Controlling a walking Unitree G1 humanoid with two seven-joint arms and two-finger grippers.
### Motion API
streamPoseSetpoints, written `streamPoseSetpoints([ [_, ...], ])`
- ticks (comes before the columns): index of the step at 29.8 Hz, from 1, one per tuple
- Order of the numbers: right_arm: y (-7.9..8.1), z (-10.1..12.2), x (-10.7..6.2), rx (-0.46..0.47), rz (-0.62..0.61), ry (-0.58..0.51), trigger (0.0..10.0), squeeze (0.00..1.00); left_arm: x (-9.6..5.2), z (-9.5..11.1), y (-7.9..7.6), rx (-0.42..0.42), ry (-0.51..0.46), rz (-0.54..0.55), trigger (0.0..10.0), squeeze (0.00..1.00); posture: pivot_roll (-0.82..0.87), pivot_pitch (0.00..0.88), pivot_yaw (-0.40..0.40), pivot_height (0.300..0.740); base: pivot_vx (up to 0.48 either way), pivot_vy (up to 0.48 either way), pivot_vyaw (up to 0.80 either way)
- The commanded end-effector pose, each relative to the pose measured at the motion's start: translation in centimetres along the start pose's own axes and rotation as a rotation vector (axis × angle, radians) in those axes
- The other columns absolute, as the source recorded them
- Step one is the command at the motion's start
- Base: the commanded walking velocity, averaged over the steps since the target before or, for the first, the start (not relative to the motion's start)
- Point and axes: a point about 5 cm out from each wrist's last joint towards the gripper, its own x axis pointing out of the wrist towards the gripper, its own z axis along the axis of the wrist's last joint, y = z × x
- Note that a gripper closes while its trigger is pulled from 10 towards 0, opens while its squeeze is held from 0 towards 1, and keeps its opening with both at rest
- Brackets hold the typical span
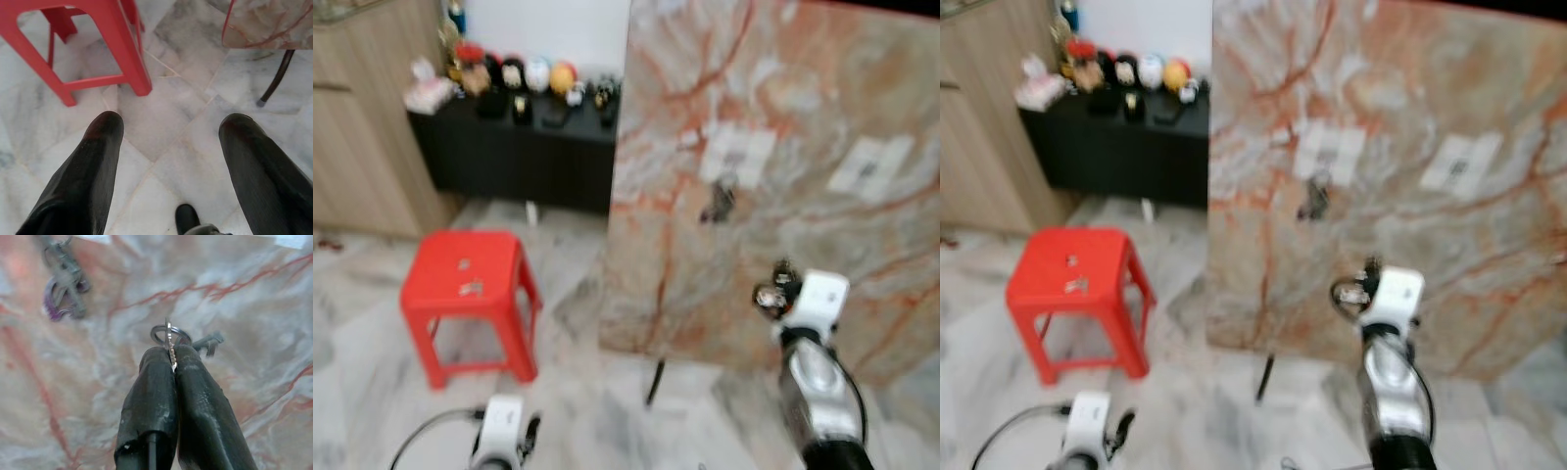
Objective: Hang keys on a hook
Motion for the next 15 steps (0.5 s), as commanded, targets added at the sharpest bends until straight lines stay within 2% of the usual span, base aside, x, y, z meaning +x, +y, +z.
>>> streamPoseSetpoints([
  [1,-0.7,0.7,0.2,-0.009,-0.023,-0.026,10.0,0.00,0.1,0.1,-0.7,0.001,0.001,-0.022,10.0,0.00,-0.03,0.009,-0.077,0.740,0.000,-0.337,0.00],
  [6,-0.6,0.9,0.4,-0.010,-0.026,-0.034,10.0,0.00,0.1,0.2,-0.8,0.002,0.000,-0.023,10.0,0.00,-0.03,0.022,-0.077,0.740,0.000,-0.331,0.00],
  [15,-0.3,2.1,1.3,-0.007,-0.027,-0.068,10.0,0.00,0.0,0.0,-0.7,-0.012,0.008,-0.020,10.0,0.00,-0.03,0.032,-0.075,0.740,0.000,0.000,0.00],
])
